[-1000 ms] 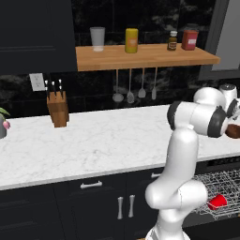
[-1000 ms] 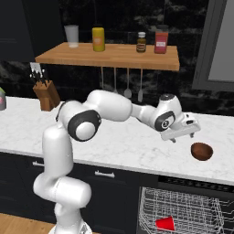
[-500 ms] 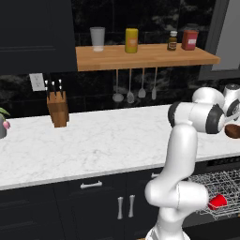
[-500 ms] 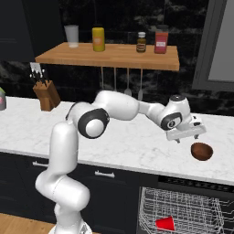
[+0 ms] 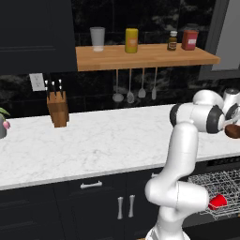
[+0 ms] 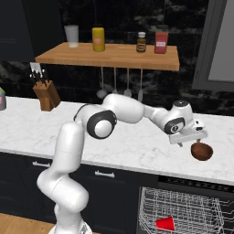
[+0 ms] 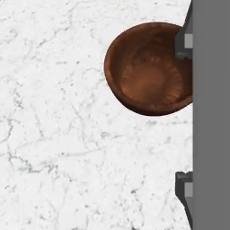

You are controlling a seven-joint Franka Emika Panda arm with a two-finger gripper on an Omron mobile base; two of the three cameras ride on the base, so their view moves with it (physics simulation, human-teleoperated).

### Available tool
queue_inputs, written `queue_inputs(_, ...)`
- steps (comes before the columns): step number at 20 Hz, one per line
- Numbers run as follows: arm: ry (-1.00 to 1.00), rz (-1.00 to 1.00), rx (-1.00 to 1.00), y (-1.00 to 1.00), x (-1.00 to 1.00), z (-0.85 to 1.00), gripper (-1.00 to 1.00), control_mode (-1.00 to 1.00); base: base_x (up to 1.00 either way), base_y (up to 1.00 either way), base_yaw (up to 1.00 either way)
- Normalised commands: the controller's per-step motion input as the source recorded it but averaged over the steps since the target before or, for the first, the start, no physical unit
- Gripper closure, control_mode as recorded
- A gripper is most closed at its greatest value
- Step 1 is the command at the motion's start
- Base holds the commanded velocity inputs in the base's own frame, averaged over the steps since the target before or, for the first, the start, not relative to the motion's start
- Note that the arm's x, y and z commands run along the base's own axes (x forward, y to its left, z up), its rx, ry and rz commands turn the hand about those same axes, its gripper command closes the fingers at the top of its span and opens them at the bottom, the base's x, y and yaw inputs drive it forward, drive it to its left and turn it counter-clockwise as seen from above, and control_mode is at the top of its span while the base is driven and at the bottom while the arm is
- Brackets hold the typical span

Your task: Pick up the cup and bowl from the counter, place them in the dishwasher, and close the dishwasher door.

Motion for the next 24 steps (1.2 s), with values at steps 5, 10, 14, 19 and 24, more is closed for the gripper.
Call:
queue_inputs(5, 0.02, 0.0, 0.0, -0.27, 0.15, -0.33, -1.0, -1.0, 0.0, 0.0, 0.0)
queue_inputs(10, 0.08, 0.0, 0.0, -0.37, 0.18, -0.32, -1.0, -1.0, 0.0, 0.0, 0.0)
queue_inputs(14, 0.05, 0.0, 0.0, -0.12, 0.05, -0.26, -1.0, -1.0, 0.0, 0.0, 0.0)
queue_inputs(19, 0.04, 0.0, 0.0, 0.06, 0.0, -0.34, -1.0, -1.0, 0.0, 0.0, 0.0)
queue_inputs(24, 0.01, 0.0, 0.01, 0.03, 0.0, -0.24, 1.0, -1.0, 0.0, 0.0, 0.0)
